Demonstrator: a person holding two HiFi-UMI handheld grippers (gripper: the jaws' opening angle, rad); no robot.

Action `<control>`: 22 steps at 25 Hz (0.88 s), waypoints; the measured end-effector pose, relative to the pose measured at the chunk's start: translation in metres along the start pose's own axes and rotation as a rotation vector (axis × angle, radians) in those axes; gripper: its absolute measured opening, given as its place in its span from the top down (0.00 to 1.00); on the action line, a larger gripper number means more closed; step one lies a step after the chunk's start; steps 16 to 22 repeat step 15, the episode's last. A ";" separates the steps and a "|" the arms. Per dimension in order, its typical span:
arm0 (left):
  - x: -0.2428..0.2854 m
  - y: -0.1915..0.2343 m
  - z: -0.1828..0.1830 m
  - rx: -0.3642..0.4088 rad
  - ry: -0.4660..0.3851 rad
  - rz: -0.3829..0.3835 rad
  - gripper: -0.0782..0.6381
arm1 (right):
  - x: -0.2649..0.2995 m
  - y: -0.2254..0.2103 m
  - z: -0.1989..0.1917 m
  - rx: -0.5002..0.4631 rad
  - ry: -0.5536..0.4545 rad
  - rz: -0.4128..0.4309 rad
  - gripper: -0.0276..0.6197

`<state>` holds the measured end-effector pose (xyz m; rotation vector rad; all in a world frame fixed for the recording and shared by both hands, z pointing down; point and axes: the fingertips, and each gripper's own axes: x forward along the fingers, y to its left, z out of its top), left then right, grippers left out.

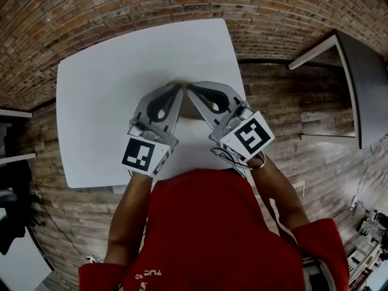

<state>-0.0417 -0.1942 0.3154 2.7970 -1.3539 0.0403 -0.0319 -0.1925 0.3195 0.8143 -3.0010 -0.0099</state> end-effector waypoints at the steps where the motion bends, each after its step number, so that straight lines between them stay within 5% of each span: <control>1: -0.001 0.000 0.000 -0.001 0.001 0.000 0.87 | 0.000 0.001 0.000 0.000 0.002 0.002 0.91; 22: -0.005 -0.004 -0.003 -0.007 0.000 0.004 0.87 | -0.003 0.003 0.000 -0.003 0.011 0.018 0.91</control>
